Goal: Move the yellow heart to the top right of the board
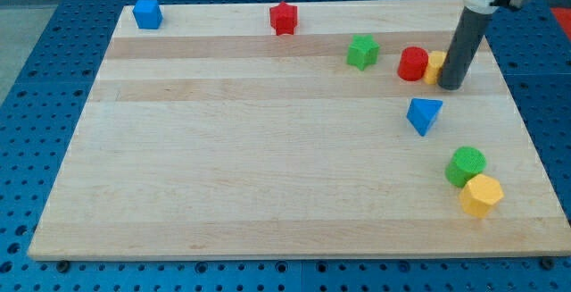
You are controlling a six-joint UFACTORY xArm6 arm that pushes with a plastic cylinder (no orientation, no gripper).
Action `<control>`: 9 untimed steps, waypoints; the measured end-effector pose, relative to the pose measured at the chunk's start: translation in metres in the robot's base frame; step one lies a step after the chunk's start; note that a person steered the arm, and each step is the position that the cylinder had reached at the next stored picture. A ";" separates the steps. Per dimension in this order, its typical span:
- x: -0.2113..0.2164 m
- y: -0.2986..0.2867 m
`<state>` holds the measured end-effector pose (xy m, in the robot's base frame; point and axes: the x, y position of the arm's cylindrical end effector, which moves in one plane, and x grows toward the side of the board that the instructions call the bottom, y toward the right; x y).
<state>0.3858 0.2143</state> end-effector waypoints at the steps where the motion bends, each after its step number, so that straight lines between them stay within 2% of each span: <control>1: -0.007 0.000; 4: -0.057 -0.011; 7: -0.079 -0.089; 8: -0.079 -0.090; 9: -0.079 -0.067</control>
<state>0.3064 0.1473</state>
